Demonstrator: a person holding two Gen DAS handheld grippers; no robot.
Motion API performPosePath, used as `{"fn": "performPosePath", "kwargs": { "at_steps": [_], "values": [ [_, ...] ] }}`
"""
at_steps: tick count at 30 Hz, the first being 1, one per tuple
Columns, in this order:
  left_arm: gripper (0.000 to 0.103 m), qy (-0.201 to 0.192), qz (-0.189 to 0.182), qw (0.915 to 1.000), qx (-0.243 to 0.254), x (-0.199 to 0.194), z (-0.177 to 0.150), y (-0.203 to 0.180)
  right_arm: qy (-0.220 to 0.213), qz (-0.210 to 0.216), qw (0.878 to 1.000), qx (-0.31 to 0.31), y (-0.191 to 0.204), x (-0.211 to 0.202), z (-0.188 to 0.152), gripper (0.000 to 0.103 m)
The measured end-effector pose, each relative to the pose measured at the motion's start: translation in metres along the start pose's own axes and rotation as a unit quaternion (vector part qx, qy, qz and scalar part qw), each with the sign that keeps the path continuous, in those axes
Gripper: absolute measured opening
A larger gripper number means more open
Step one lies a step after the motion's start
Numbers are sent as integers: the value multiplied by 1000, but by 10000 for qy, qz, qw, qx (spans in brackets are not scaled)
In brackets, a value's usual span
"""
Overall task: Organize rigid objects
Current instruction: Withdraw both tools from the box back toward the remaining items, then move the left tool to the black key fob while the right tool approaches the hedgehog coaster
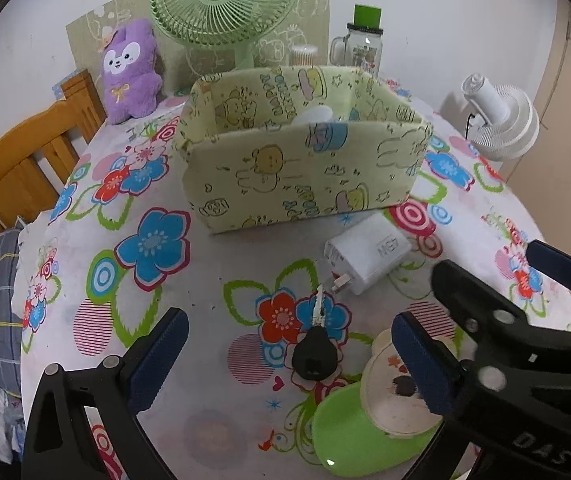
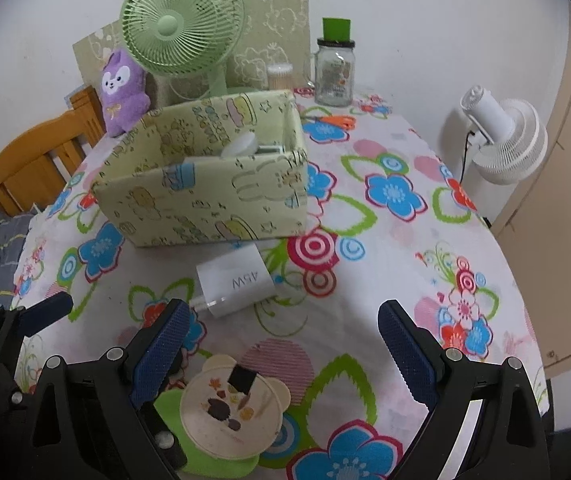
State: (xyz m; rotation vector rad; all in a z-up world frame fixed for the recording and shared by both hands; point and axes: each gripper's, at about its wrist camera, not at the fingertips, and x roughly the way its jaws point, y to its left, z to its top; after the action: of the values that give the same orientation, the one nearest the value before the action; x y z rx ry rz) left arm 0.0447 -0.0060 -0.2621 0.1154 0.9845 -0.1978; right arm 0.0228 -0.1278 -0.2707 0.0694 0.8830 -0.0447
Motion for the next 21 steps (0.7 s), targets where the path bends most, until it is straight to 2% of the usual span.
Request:
{"fn": "performPosePath", "kwargs": {
  "at_steps": [8,21],
  "values": [
    [102,124,120,9997,177,13,-14,4,167,-101,9998,56,4,11,-18,97],
    [87,381,46,9991,203,36,-28,9,378,-228,9990,118,8,24,-33,97]
  ]
}}
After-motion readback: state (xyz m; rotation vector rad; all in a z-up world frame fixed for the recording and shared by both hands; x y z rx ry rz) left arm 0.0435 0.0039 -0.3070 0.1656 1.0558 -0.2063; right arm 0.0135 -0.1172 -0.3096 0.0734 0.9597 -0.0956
